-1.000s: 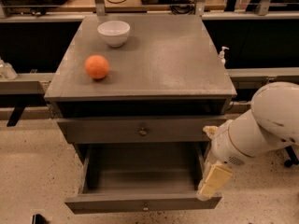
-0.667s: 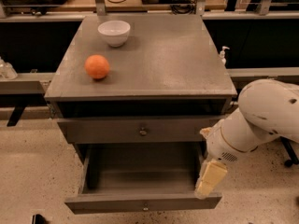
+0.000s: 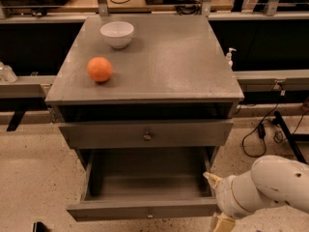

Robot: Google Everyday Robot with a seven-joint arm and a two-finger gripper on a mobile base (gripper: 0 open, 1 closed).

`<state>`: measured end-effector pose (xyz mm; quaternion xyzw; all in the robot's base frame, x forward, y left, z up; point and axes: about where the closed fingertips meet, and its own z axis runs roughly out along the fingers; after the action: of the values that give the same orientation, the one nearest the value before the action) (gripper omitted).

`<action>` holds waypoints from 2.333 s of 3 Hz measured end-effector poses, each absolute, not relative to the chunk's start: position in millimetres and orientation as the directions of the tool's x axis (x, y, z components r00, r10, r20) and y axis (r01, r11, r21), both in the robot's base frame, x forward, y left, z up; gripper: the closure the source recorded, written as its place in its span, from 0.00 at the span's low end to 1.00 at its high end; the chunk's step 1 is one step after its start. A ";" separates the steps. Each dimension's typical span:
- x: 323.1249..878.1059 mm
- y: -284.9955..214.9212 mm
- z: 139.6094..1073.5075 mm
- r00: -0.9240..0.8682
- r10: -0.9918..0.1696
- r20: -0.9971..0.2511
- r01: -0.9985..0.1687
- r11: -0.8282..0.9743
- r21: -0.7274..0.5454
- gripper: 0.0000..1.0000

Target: Close middle drawer

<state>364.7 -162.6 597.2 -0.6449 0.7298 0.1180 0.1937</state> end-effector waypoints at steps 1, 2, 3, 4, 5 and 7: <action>361.9 -160.6 589.2 -0.103 -0.902 -0.419 -0.989 0.136 -0.049 0.00; 346.9 -166.9 547.7 -0.115 -0.911 -0.396 -0.989 0.140 -0.034 0.17; 348.8 -172.2 505.2 -0.109 -0.915 -0.390 -0.985 0.152 -0.081 0.40; 357.1 -174.1 464.2 -0.099 -0.914 -0.393 -0.981 0.155 -0.113 0.63; 376.6 -169.5 429.4 -0.081 -0.909 -0.409 -0.975 0.158 -0.156 0.86; 408.1 -153.3 395.6 -0.062 -0.875 -0.480 -0.950 0.199 -0.240 1.00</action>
Offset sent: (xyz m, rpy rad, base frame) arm -0.0149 -0.0141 -0.1158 -0.0641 -0.0360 -0.0499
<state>408.1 -153.3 395.6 -0.6292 0.7252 0.0696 0.2709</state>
